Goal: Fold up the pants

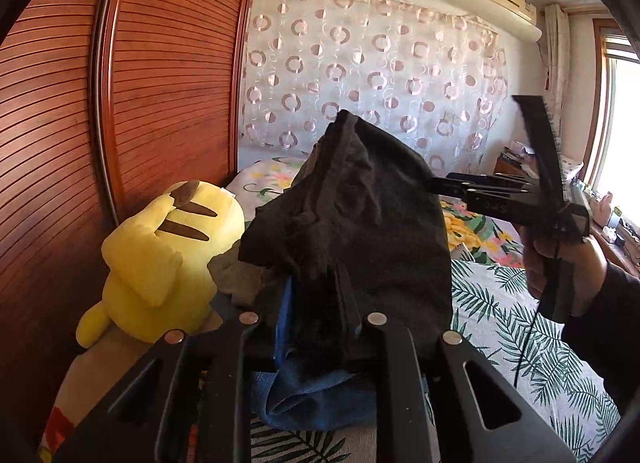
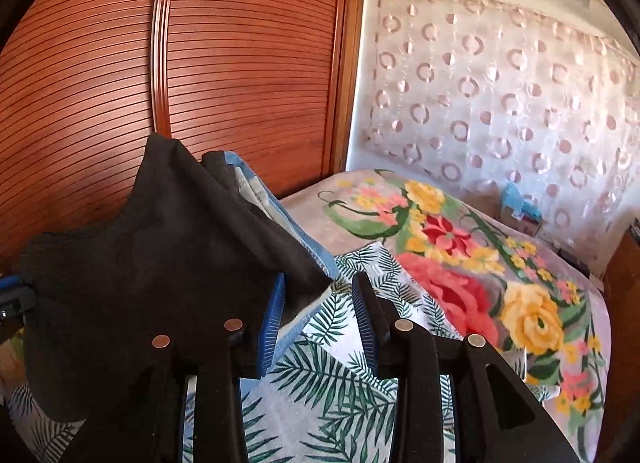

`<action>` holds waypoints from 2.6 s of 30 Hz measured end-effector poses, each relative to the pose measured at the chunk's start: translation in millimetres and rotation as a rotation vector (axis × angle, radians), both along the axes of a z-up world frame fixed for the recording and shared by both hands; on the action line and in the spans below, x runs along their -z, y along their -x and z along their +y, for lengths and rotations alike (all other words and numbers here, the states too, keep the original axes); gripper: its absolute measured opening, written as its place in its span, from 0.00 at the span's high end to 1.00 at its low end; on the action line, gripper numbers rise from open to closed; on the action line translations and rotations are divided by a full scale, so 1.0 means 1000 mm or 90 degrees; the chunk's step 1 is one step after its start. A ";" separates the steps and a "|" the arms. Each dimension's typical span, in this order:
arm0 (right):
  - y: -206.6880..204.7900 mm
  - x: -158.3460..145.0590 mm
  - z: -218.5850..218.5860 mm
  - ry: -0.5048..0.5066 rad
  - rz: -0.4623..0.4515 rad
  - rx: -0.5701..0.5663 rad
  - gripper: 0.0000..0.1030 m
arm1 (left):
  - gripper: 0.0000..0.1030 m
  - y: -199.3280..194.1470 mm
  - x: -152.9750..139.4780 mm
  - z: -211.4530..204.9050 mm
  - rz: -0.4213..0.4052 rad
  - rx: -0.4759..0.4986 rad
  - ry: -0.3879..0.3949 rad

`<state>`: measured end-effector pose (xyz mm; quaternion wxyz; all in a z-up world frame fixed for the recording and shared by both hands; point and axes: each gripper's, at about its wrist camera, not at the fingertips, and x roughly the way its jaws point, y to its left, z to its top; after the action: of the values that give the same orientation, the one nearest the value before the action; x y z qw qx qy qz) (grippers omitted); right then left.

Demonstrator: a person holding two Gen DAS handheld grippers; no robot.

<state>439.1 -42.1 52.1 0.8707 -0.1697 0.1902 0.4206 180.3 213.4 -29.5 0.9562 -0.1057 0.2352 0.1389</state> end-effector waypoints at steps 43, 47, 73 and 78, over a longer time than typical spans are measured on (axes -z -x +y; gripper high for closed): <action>0.279 -0.002 -0.196 -0.086 0.048 0.284 0.32 | 0.00 0.063 -0.020 -0.170 0.009 0.226 -0.059; 0.294 -0.006 -0.197 -0.092 0.047 0.308 0.32 | 0.01 0.067 -0.023 -0.182 0.016 0.236 -0.047; 0.387 -0.031 -0.200 -0.165 -0.037 0.386 0.32 | 0.00 0.103 -0.087 -0.196 -0.056 0.219 -0.075; 0.387 -0.024 -0.206 -0.166 -0.040 0.383 0.32 | 0.00 0.104 -0.086 -0.196 -0.057 0.216 -0.075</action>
<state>51.7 -248.3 75.7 0.9757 -0.0059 0.1491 0.1602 76.1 17.3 57.0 0.9798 -0.0143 0.1986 -0.0157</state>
